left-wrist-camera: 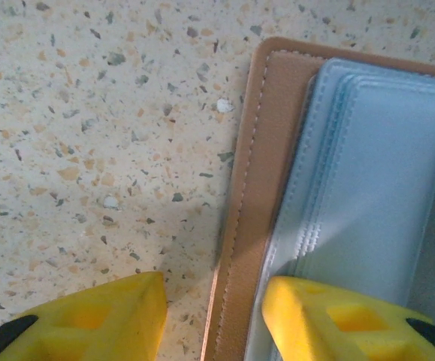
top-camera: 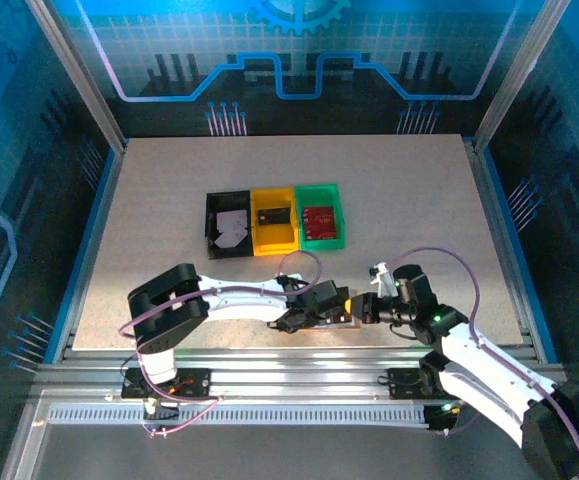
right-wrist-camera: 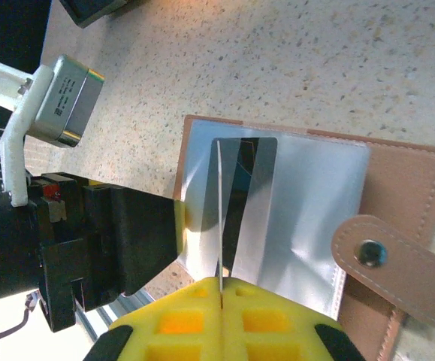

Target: Take the credit cards out of the card holder

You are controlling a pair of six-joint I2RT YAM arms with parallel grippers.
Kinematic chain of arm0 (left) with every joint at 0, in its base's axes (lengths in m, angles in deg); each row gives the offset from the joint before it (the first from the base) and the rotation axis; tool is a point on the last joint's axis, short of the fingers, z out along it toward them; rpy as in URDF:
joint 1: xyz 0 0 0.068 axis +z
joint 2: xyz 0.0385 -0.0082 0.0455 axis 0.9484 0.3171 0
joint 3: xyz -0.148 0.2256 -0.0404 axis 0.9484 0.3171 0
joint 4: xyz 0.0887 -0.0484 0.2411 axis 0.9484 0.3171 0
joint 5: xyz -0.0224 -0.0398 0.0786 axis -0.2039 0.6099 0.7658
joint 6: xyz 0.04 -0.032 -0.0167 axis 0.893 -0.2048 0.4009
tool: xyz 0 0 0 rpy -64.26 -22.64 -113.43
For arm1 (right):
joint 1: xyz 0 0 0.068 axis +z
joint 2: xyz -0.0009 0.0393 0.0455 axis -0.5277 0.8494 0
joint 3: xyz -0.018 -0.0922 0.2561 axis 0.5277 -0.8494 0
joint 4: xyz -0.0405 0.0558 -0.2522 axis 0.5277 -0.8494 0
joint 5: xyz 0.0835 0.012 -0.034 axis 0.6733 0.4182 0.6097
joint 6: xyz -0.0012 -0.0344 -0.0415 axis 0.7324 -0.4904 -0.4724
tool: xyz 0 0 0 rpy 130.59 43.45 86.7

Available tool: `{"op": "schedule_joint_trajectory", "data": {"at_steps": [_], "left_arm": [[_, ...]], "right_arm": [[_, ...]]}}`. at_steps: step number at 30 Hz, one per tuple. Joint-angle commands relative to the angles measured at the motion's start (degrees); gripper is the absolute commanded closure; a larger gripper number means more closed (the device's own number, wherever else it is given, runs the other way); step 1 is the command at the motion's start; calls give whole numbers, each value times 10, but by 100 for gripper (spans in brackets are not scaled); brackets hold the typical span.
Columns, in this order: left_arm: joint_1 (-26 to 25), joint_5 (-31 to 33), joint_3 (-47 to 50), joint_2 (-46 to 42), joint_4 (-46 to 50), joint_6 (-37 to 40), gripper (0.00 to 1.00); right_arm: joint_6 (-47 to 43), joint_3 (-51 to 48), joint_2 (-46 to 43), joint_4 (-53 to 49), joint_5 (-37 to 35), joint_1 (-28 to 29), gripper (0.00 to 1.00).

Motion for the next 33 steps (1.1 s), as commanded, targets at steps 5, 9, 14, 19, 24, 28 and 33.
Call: {"op": "schedule_joint_trajectory", "data": {"at_steps": [5,9,14,19,24,28,33], "left_arm": [[11,-161,157,28,-314,0,56],[14,-116,182,-71,-305,12,55],[12,-78,246,-182,-388,6,54],[-3,-42,296,-260,-493,10,53],[-34,1,307,-306,-568,35,52],[-40,23,329,-322,-635,36,52],[-47,26,348,-290,-750,32,52]], "right_arm": [[2,39,-68,-74,42,-49,100],[21,44,-69,-66,49,-55,100],[76,48,-81,-31,56,-57,100],[160,40,-104,33,51,-56,100],[225,31,-129,82,29,-50,100],[257,25,-140,103,1,-33,100],[286,11,-142,143,-42,9,100]]}}
